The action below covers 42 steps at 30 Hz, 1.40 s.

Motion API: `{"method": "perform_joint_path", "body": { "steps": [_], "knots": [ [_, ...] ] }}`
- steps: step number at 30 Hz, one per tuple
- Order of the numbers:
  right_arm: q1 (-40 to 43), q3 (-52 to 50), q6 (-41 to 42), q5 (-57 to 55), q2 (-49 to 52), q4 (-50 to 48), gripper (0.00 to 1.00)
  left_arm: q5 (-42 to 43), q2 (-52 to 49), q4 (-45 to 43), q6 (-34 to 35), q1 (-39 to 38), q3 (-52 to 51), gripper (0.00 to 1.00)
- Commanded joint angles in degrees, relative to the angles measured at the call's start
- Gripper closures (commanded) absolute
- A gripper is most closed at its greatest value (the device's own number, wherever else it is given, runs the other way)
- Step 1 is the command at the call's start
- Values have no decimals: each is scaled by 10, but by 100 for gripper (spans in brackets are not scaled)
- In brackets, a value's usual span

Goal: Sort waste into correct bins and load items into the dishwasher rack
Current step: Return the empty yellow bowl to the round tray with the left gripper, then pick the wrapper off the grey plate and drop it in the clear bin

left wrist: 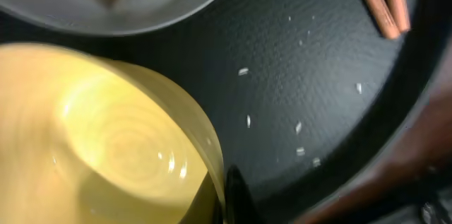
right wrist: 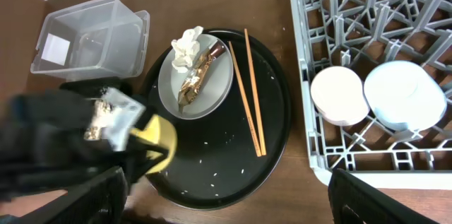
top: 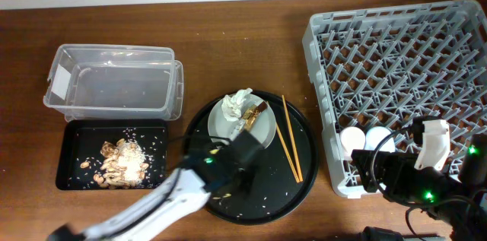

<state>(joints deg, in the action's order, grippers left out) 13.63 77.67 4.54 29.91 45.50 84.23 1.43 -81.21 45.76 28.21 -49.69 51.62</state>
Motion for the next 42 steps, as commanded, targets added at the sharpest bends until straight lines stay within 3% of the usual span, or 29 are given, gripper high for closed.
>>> {"method": "perform_joint_path", "body": {
  "steps": [1,3,4,6,10,13,15,18,21,24,25,29,31,34,37,42],
  "knots": [
    [2,1,3,3,0,0,9,-36,-77,-34,26,-22,-6,99],
    [2,1,3,3,0,-1,9,-35,-83,-34,33,-24,-4,84],
    [2,1,3,3,0,-2,9,-30,-81,-26,33,-24,5,71],
    [2,1,4,3,0,-2,9,-36,-73,12,30,-24,57,59],
    [2,1,3,-2,4,-3,9,-148,-64,18,-19,-24,129,36],
    [2,1,4,-2,12,-4,9,-248,-82,-79,-117,-9,128,32],
    [2,1,4,-2,18,-4,9,-248,-116,-145,-177,10,128,32],
    [2,1,4,-2,24,-4,10,-235,-192,-226,-181,50,128,32],
    [2,1,4,-2,26,-4,10,-155,-234,-274,-191,71,128,32],
    [2,1,4,-2,26,-1,9,-156,-261,-286,-191,78,128,33],
    [2,1,3,-2,26,-1,10,-145,-266,-286,-191,77,128,38],
    [2,1,3,-2,26,0,9,-96,-305,-279,-191,77,128,60],
    [2,1,3,-2,26,1,9,-96,-312,-269,-191,78,129,81],
    [2,1,3,-2,26,1,9,-95,-293,-220,-186,77,160,100],
    [2,1,3,-2,26,1,10,-98,-238,-97,-185,80,240,99],
    [2,1,3,-2,26,0,9,-98,-158,-27,-185,101,286,100]
  ]
}}
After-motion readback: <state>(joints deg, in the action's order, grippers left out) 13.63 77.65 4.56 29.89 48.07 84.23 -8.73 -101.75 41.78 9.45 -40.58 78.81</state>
